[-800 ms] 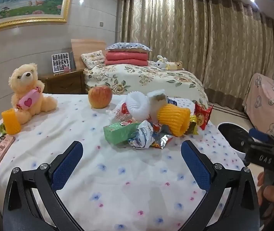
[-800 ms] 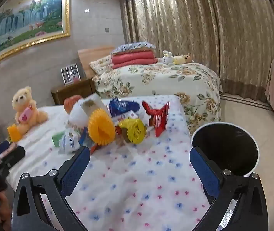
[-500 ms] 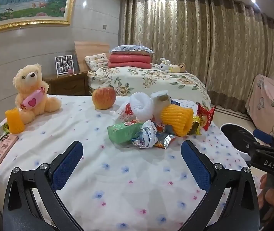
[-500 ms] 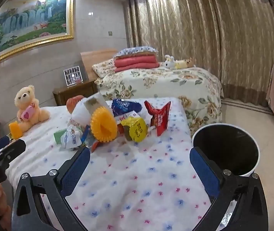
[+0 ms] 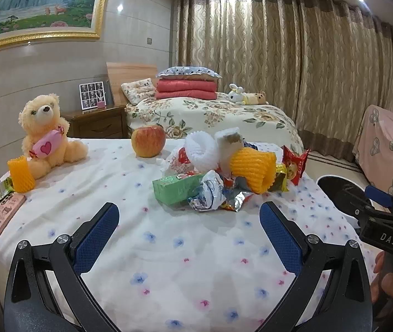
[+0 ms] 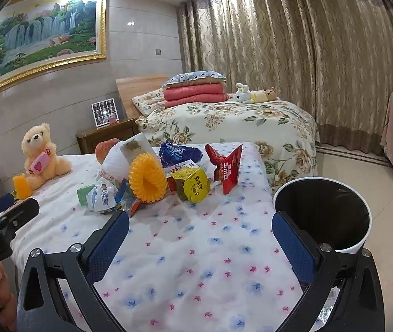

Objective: Collect trash

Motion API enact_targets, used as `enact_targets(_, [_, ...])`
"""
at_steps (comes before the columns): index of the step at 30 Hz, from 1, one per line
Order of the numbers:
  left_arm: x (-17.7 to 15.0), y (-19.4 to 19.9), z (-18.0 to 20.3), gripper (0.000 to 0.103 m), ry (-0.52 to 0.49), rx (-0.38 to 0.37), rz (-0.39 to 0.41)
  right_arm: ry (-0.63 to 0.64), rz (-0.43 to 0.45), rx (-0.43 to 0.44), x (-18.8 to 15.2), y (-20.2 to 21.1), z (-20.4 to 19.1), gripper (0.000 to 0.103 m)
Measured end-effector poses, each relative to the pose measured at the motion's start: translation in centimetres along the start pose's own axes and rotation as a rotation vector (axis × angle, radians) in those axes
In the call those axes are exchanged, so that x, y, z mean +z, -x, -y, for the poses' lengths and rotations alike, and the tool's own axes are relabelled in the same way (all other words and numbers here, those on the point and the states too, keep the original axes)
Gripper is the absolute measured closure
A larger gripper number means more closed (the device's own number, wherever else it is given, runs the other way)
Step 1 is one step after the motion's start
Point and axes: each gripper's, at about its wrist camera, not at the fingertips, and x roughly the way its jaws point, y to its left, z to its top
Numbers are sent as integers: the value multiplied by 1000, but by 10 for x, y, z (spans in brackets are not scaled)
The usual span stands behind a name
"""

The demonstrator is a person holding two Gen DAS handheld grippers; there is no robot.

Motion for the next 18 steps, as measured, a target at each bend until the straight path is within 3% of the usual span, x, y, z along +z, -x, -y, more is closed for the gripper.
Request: enact_targets(18, [-2, -1, 0, 0, 0, -1, -1, -2, -3, 4, 0, 0, -2, 0])
